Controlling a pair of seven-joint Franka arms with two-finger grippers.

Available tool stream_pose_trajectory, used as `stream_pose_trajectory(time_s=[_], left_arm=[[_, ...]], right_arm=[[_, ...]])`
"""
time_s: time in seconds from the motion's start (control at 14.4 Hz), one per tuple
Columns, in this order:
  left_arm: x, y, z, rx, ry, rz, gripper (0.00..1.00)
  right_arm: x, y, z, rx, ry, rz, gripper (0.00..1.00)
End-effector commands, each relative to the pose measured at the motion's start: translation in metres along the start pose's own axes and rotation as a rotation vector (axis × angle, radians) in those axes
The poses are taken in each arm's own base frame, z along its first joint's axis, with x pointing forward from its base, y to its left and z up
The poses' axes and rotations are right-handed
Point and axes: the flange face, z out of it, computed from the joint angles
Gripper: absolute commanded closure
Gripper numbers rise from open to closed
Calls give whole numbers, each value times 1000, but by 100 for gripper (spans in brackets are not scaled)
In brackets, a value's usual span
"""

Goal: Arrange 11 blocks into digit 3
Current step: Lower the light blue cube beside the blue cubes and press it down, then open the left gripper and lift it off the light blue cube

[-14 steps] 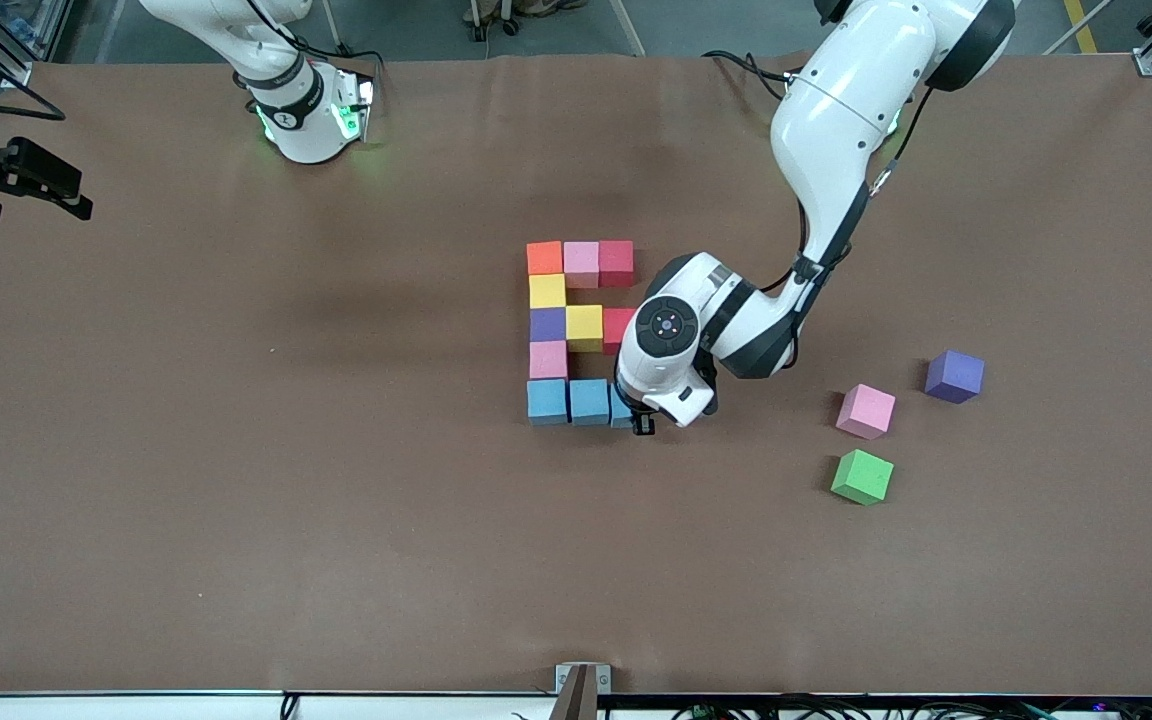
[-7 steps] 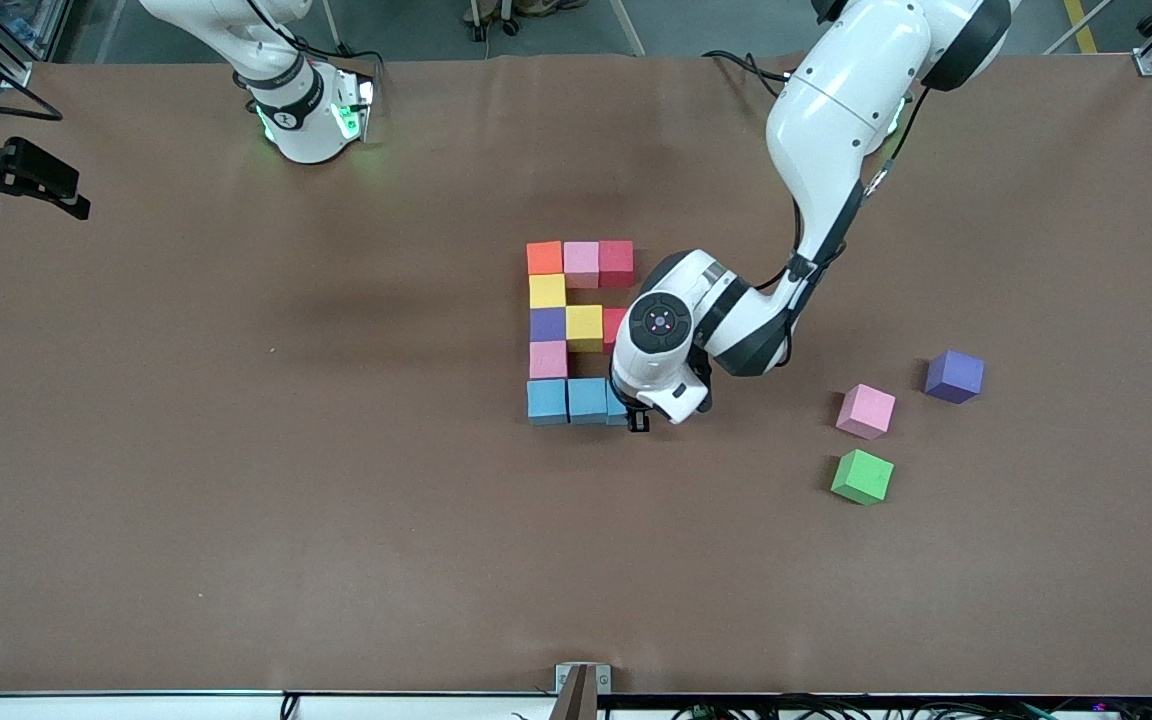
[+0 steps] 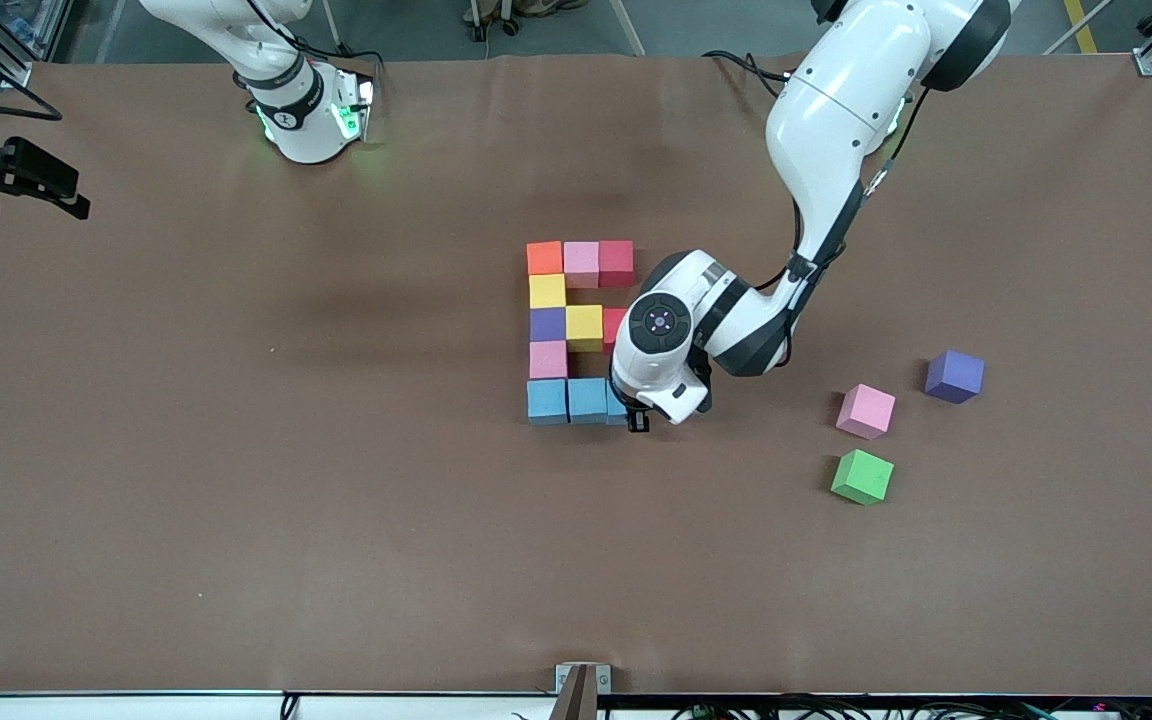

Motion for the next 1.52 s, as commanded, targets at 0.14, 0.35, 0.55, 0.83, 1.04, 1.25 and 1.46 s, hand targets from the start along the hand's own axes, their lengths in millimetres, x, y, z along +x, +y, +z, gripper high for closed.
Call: stream_pose_trajectory(time_s=[0.14, 0.35, 0.55, 0.83, 1.04, 1.25, 1.46], left_arm=[[-11, -4, 8, -35, 46, 84, 0], [-11, -2, -1, -43, 48, 84, 0], [-8, 0, -18, -52, 40, 78, 0], [-13, -7, -50, -44, 62, 95, 0], [-13, -9, -102, -54, 46, 201, 0], [-2, -7, -146, -69, 65, 337, 0], [6, -7, -183, -85, 94, 543, 0]], right_arm=[[-8, 3, -2, -10, 2, -2, 0], [-8, 3, -2, -11, 2, -2, 0], [-8, 3, -2, -10, 2, -2, 0], [-8, 3, -2, -10, 2, -1, 0], [-8, 2, -2, -5, 3, 0, 0], [-6, 0, -3, 3, 19, -4, 0], [-4, 0, -3, 7, 22, -7, 0]])
